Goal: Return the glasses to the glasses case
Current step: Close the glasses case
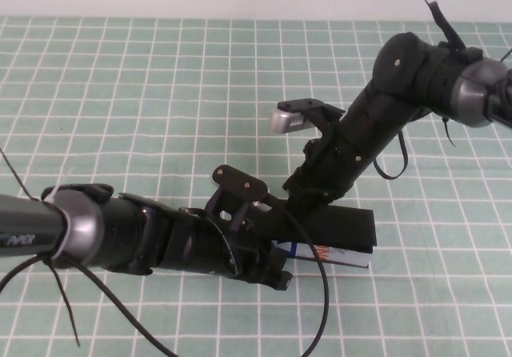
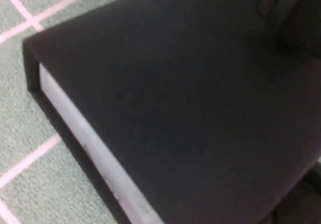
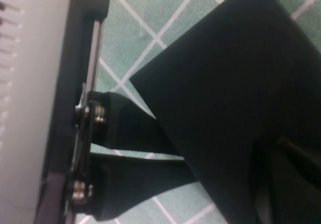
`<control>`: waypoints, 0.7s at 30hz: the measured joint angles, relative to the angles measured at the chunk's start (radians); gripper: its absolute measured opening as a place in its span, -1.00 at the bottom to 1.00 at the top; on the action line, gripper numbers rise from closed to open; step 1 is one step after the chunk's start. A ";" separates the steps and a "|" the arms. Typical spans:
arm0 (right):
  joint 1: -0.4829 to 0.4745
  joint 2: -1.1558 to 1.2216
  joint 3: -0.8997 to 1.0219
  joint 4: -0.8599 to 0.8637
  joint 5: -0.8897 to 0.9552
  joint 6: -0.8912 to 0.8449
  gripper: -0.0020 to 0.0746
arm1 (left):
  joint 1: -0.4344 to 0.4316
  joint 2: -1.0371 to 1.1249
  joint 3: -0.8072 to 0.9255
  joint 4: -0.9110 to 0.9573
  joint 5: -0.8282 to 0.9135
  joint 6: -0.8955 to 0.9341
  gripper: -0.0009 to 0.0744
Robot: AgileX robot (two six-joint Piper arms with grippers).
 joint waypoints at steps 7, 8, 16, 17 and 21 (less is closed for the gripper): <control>-0.002 -0.007 0.035 0.008 0.007 -0.014 -0.98 | 0.000 -0.002 0.000 0.000 0.012 0.000 -0.98; -0.002 -0.007 0.035 0.005 0.007 -0.014 -0.98 | 0.000 -0.007 0.000 0.000 0.014 0.000 -0.98; -0.002 -0.007 0.035 0.000 -0.001 -0.015 -0.98 | 0.000 -0.176 0.002 0.105 0.024 -0.071 -0.98; -0.002 -0.009 0.035 0.000 -0.002 -0.015 -0.98 | 0.000 -0.210 0.002 0.144 0.024 -0.099 -0.98; 0.000 -0.030 0.036 -0.020 -0.014 -0.022 -0.98 | 0.000 -0.347 0.002 0.366 0.024 -0.245 -0.98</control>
